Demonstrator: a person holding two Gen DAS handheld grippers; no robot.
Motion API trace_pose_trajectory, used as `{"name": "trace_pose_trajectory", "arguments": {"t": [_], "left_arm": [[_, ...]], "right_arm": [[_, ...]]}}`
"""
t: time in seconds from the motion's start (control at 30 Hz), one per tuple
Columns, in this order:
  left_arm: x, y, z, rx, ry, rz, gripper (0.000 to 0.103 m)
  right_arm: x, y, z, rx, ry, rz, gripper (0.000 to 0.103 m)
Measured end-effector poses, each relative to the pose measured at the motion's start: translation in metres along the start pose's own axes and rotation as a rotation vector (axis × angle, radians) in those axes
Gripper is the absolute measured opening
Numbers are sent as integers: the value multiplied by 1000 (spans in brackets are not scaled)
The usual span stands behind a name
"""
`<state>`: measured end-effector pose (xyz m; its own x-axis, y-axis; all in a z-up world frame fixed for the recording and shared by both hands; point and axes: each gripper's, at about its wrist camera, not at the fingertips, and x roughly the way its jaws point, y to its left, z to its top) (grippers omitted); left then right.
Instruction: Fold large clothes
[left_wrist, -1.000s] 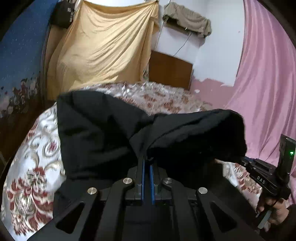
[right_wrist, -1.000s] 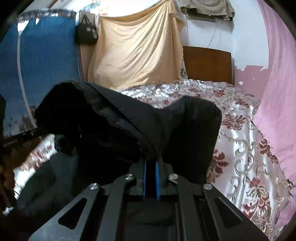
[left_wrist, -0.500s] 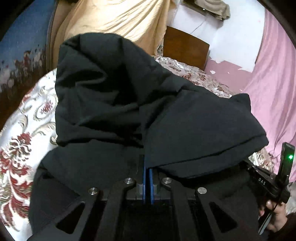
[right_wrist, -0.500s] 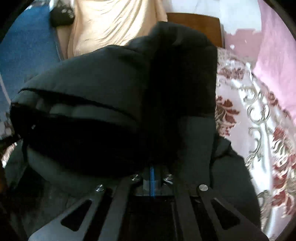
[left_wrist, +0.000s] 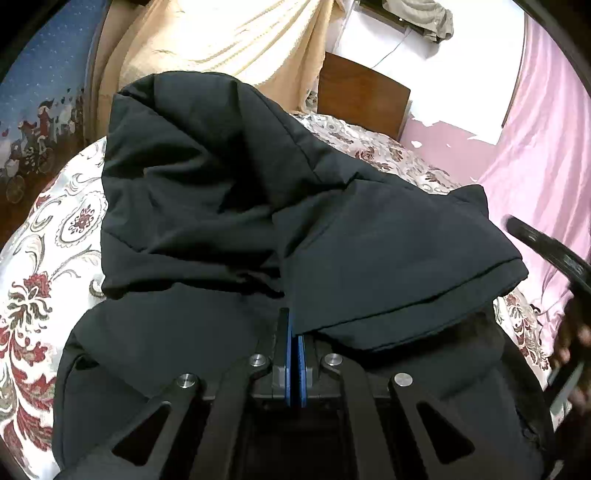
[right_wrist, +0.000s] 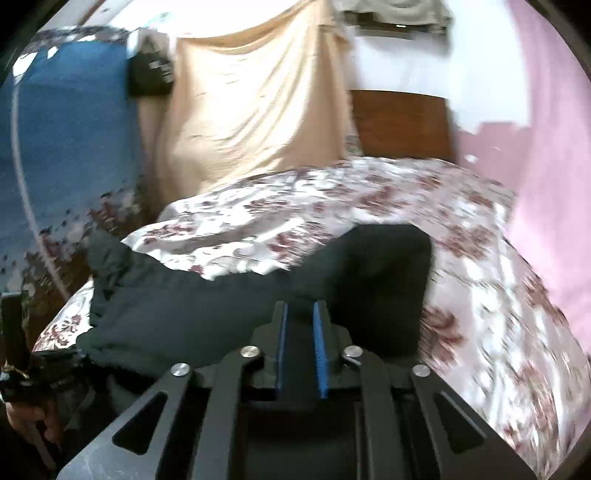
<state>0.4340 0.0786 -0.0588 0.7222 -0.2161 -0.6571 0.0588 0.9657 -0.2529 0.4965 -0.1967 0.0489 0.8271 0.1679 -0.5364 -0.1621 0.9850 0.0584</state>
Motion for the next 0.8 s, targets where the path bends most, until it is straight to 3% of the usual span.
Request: {"name": "trace_pose_trajectory", "arguments": {"t": [0.13, 0.2, 0.33, 0.4, 0.5, 0.53, 0.57, 0.67, 0.8], "left_arm": [[-2, 3, 11, 9, 27, -34, 4], [-11, 11, 17, -15, 31, -5, 4], [-48, 20, 34, -15, -78, -43, 5], [-58, 12, 47, 25, -128, -47, 11], [-51, -8, 70, 59, -145, -105, 38], [-44, -15, 77, 59, -143, -137, 57], [-37, -19, 82, 61, -141, -159, 67], [-4, -33, 95, 80, -78, -176, 67], [40, -45, 91, 178, 47, -62, 67]], "right_arm": [[41, 29, -2, -50, 143, 25, 14], [65, 31, -13, -58, 218, 9, 14], [79, 21, -24, 1, 203, 51, 14], [82, 18, -28, 29, 192, 66, 14], [85, 16, -38, 53, 169, 80, 14], [87, 15, -41, 57, 162, 83, 14], [85, 14, -44, 62, 150, 91, 14], [88, 9, -47, 74, 137, 113, 14], [90, 8, -45, 55, 150, 137, 15]]}}
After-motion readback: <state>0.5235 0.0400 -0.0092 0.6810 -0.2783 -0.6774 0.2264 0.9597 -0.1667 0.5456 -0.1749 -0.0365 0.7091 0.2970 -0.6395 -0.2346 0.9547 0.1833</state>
